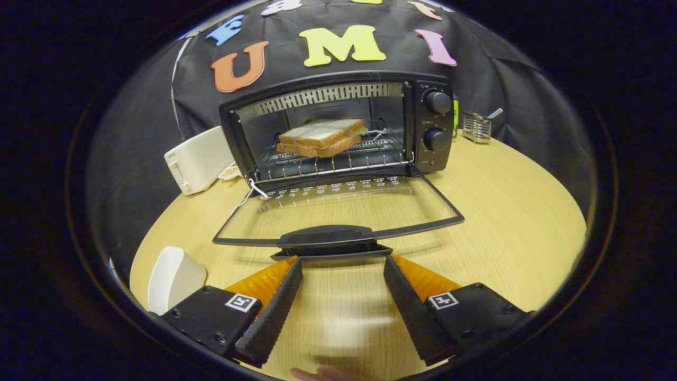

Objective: Open the toaster oven, put the food inside, and close the toaster oven door.

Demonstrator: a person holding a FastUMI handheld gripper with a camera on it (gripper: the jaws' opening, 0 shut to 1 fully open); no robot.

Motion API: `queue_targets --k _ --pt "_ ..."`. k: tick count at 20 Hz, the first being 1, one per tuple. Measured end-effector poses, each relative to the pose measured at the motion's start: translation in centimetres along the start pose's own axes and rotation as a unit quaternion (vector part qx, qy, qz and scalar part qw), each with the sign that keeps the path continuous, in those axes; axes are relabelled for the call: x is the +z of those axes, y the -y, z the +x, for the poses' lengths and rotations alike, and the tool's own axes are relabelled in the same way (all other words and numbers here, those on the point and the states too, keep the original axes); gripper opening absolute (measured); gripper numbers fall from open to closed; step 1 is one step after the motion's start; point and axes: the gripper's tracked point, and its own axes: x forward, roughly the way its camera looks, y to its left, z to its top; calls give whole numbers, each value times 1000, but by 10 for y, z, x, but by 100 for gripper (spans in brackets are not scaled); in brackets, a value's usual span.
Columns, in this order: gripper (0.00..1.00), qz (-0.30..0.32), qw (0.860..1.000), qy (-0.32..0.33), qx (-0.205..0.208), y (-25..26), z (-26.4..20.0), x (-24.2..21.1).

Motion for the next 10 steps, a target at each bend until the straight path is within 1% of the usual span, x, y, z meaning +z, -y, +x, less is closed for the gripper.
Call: queue_targets --k 6,10 --pt "100 -3 1000 6 -5 1 2 1" --pt "100 3 1000 29 -5 1 0 7"
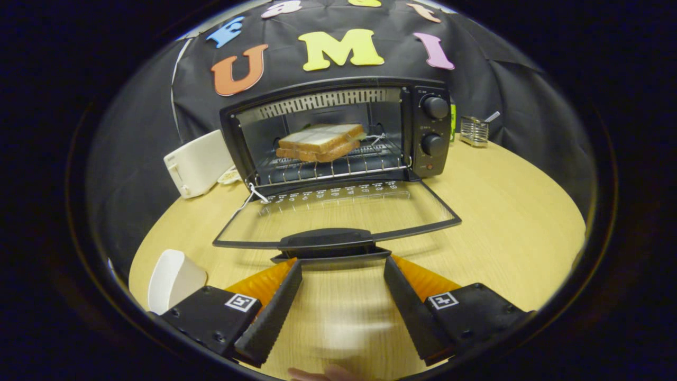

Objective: Open the toaster oven, put the food inside, and close the toaster oven door.

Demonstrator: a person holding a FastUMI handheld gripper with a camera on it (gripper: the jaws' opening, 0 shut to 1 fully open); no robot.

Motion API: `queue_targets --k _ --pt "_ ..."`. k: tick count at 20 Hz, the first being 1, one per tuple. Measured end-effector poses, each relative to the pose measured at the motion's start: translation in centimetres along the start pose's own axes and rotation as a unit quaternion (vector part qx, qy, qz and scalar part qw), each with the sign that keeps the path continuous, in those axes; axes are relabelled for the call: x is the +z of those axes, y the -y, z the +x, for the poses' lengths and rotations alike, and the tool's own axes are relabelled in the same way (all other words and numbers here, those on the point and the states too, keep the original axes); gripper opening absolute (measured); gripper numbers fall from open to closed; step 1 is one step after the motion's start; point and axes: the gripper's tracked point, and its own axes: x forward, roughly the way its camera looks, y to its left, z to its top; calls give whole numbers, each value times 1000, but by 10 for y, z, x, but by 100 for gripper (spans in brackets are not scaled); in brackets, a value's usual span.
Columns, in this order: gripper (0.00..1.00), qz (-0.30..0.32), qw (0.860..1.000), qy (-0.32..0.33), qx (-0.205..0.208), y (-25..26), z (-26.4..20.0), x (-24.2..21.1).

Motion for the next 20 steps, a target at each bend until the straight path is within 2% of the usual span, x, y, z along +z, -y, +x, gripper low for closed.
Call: queue_targets --k 7,20 --pt "100 -13 995 95 -2 -3 -15 18" --pt "100 -48 981 187 0 -12 -35 59"
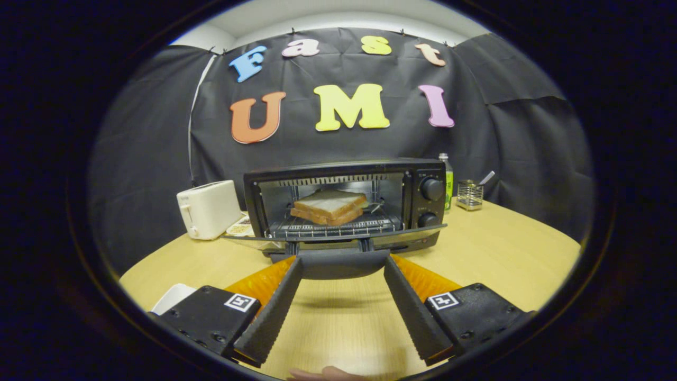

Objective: Open the toaster oven, put the food inside, and close the toaster oven door.

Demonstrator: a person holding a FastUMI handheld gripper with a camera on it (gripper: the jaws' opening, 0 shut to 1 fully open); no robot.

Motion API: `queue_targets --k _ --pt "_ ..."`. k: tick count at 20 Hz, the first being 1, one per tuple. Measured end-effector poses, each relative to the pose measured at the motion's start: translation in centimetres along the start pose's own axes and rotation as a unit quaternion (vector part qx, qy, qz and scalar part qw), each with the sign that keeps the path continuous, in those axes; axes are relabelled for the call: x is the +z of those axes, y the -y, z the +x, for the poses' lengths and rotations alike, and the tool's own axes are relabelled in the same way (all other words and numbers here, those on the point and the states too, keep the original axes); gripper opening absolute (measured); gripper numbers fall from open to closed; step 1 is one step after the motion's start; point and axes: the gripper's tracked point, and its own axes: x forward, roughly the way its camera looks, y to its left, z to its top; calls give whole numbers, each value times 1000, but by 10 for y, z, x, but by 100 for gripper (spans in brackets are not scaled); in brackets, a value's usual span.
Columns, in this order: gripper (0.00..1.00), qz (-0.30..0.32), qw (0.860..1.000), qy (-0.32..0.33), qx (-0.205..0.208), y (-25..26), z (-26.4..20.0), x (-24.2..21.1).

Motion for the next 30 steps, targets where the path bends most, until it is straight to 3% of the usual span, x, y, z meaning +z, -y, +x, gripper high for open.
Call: queue_targets --k 9,14,19,23,30 --pt "100 -7 1000 -4 8 -8 8 39" --pt "100 -24 999 34 6 -14 -18 89" --pt "100 -19 996 79 31 -31 -80 168" --pt "100 -54 992 113 4 -32 -149 228" --pt "100 -69 989 126 16 -50 -252 271"
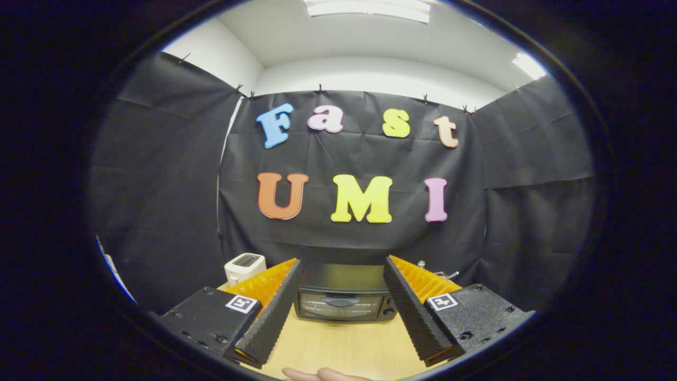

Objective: Open the toaster oven, put the food inside, and close the toaster oven door.

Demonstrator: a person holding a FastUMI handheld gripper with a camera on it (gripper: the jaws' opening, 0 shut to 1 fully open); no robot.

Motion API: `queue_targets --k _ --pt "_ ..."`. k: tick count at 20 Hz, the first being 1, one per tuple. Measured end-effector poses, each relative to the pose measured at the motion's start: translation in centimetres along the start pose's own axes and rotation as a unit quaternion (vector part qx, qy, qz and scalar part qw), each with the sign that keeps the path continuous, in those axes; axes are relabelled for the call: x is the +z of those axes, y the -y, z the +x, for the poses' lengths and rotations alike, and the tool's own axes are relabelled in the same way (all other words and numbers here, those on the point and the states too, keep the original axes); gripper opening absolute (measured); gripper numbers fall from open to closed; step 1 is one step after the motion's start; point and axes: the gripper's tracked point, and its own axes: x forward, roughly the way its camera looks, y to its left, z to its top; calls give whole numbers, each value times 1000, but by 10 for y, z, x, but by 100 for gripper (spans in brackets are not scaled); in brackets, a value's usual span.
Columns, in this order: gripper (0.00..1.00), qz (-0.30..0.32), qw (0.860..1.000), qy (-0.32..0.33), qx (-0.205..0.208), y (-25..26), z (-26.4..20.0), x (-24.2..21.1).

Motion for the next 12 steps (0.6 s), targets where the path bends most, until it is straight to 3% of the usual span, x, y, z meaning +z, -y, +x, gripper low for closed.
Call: queue_targets --k 5,8,12 --pt "100 -39 999 28 -1 7 -30 16" --pt "100 -10 999 34 2 26 -46 6" --pt "100 1 998 37 -46 62 -54 -12"
